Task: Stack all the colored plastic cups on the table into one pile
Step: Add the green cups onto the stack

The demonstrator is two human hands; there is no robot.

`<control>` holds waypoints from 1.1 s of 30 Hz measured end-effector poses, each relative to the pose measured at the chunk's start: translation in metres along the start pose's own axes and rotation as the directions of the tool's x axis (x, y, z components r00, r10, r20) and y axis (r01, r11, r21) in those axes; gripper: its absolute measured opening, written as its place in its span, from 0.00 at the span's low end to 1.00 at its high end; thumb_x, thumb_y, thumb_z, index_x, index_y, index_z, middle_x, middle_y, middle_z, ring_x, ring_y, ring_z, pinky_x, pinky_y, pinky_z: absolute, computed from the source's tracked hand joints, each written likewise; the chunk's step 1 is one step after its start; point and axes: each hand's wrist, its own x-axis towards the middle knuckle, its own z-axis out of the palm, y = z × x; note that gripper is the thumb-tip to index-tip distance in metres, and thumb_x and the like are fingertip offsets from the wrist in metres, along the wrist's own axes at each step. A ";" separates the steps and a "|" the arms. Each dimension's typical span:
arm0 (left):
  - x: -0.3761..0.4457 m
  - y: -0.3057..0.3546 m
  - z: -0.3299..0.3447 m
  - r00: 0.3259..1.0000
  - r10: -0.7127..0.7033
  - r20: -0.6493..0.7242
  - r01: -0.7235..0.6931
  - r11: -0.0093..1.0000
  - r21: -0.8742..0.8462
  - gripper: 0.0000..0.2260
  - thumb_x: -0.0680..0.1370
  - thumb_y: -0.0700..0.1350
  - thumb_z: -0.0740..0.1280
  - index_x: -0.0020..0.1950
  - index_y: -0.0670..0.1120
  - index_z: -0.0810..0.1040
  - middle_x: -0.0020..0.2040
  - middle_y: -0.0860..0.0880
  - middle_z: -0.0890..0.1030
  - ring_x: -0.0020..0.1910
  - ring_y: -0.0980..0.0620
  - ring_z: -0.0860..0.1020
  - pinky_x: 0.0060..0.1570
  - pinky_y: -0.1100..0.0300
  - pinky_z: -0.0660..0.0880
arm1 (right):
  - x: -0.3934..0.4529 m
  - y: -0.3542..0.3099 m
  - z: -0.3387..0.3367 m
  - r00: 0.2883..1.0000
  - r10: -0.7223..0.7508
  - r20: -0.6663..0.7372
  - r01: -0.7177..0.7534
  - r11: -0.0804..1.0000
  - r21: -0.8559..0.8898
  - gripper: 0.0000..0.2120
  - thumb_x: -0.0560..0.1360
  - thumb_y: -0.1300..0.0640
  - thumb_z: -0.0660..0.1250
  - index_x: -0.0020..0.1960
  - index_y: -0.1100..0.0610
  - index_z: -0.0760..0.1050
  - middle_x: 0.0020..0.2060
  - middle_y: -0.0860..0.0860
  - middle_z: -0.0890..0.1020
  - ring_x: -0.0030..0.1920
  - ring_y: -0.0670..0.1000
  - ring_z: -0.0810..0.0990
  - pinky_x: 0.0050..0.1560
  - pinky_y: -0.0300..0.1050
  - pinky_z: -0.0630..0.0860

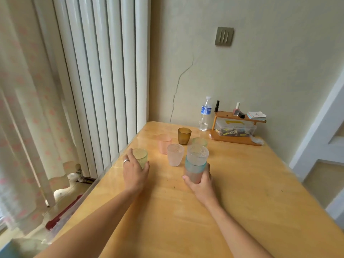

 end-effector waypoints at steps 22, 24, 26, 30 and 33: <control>-0.023 0.177 -0.016 0.859 0.511 0.040 -0.458 0.800 -0.389 0.33 0.77 0.51 0.77 0.78 0.47 0.66 0.67 0.49 0.77 0.62 0.55 0.73 0.55 0.65 0.66 | -0.012 -0.016 -0.010 0.998 -0.064 0.012 0.065 0.997 -0.031 0.42 0.63 0.33 0.70 0.69 0.54 0.64 0.56 0.50 0.81 0.55 0.57 0.80 0.45 0.48 0.75; -0.027 0.176 -0.012 0.850 0.516 0.103 -0.441 0.805 -0.397 0.33 0.77 0.52 0.77 0.78 0.48 0.66 0.67 0.49 0.78 0.62 0.55 0.73 0.56 0.63 0.66 | -0.012 -0.016 -0.011 0.997 -0.072 0.013 0.072 0.997 -0.034 0.40 0.64 0.35 0.72 0.69 0.54 0.64 0.56 0.48 0.80 0.55 0.56 0.80 0.43 0.45 0.71; -0.030 0.172 -0.008 0.847 0.515 0.132 -0.429 0.809 -0.403 0.33 0.77 0.52 0.77 0.78 0.51 0.66 0.67 0.50 0.78 0.63 0.55 0.73 0.58 0.59 0.68 | -0.012 -0.016 -0.012 0.998 -0.064 0.025 0.065 0.997 -0.030 0.37 0.67 0.41 0.75 0.68 0.53 0.64 0.54 0.45 0.78 0.55 0.54 0.80 0.43 0.42 0.68; -0.033 0.167 -0.004 0.854 0.494 0.163 -0.392 0.818 -0.421 0.34 0.75 0.57 0.76 0.76 0.53 0.67 0.67 0.52 0.78 0.65 0.52 0.75 0.63 0.50 0.75 | -0.011 -0.016 -0.013 0.998 -0.050 0.023 0.051 0.998 -0.028 0.34 0.69 0.45 0.77 0.67 0.53 0.65 0.53 0.44 0.78 0.54 0.53 0.80 0.43 0.42 0.68; -0.036 0.161 0.000 0.835 0.501 0.226 -0.384 0.826 -0.412 0.36 0.73 0.62 0.75 0.77 0.52 0.67 0.68 0.50 0.78 0.68 0.51 0.75 0.67 0.48 0.76 | -0.012 -0.017 -0.012 0.999 -0.042 0.032 0.042 0.999 -0.026 0.34 0.67 0.40 0.74 0.67 0.51 0.64 0.54 0.45 0.80 0.55 0.53 0.81 0.43 0.43 0.70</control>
